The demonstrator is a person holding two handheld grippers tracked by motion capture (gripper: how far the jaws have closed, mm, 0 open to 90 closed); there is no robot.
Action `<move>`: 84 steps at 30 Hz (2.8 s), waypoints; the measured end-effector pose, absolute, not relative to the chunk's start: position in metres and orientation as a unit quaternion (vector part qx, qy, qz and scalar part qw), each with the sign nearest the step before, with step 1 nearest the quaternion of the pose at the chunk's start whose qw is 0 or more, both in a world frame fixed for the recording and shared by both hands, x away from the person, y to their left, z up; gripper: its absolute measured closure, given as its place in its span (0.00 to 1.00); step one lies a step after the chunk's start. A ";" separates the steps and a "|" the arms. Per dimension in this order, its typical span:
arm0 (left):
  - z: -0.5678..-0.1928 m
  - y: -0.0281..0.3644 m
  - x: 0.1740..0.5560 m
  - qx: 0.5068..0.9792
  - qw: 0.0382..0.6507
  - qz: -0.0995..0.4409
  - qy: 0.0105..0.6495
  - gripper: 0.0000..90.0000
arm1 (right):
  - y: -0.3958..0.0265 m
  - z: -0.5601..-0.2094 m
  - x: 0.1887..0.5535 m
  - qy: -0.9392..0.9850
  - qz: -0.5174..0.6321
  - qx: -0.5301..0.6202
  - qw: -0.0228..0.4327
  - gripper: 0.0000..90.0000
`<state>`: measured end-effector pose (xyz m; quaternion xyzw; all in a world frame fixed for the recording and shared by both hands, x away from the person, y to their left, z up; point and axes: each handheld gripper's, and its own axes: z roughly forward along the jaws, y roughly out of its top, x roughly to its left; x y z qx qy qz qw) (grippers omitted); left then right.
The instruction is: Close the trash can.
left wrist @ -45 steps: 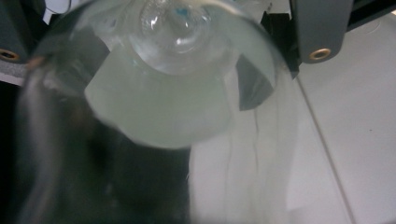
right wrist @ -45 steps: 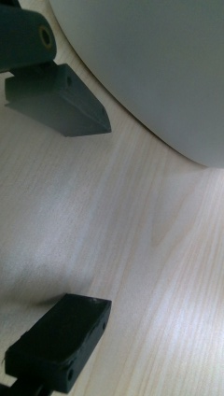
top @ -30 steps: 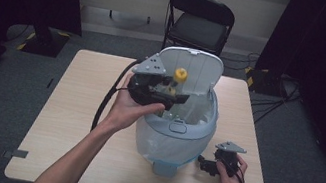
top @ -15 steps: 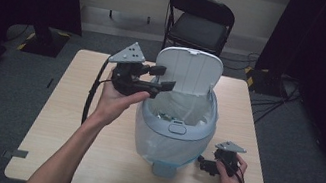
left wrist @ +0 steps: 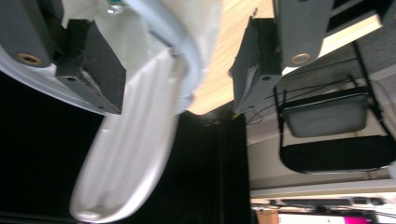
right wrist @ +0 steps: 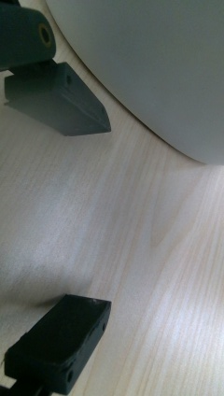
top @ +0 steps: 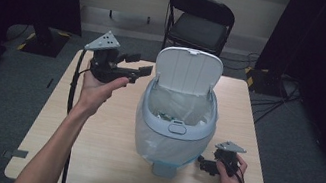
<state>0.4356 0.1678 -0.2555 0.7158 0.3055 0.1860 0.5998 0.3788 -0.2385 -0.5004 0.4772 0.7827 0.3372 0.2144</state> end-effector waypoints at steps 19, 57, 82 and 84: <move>-0.240 0.148 0.481 0.707 0.592 0.188 0.337 0.31 | -0.239 -0.501 0.379 0.784 0.338 0.474 0.215 0.13; -0.263 0.088 0.410 0.793 0.562 0.119 0.204 0.29 | -0.239 -0.501 0.379 0.784 0.337 0.473 0.217 0.13; -0.281 0.070 0.391 0.810 0.550 0.122 0.165 0.28 | -0.238 -0.501 0.379 0.783 0.337 0.476 0.214 0.13; -0.279 0.069 0.392 0.816 0.543 0.118 0.161 0.30 | -0.239 -0.501 0.378 0.783 0.337 0.477 0.214 0.13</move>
